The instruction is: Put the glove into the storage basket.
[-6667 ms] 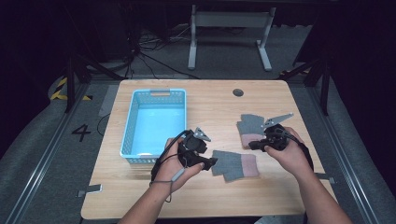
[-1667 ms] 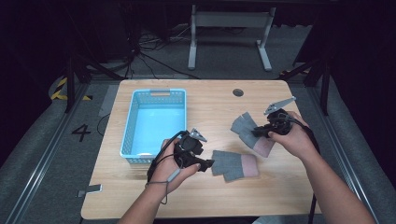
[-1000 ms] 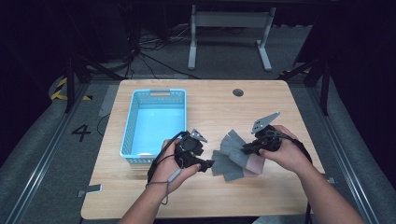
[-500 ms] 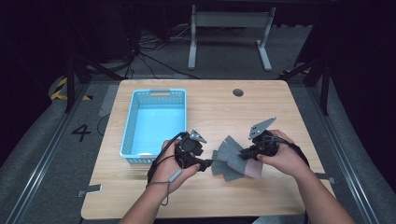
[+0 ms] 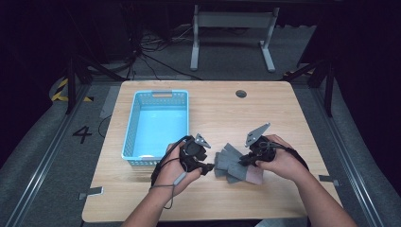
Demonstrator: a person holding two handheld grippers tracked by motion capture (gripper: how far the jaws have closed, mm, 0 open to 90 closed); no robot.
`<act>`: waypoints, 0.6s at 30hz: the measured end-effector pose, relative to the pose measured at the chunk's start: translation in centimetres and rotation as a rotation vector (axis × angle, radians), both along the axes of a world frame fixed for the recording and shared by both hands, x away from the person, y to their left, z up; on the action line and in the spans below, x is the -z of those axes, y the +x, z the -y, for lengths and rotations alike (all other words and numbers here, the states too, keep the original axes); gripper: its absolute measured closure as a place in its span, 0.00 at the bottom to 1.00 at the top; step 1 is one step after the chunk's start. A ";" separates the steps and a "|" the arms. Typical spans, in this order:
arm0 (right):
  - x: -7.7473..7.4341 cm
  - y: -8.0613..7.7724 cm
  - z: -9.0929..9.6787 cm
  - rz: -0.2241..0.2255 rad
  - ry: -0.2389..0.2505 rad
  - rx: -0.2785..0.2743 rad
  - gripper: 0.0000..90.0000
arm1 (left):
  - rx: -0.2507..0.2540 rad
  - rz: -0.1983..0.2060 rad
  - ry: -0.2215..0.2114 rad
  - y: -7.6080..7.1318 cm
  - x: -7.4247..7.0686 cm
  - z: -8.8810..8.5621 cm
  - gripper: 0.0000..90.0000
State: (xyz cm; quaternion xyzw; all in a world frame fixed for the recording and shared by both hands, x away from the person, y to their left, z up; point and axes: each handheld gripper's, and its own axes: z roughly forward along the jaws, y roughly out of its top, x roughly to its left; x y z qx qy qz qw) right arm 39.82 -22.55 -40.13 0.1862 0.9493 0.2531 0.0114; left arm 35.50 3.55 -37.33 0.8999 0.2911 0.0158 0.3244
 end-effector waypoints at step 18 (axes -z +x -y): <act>-0.5 -1.1 2.2 0.041 0.056 0.051 0.76 | 0.042 -0.052 0.068 0.1 2.2 1.5 0.70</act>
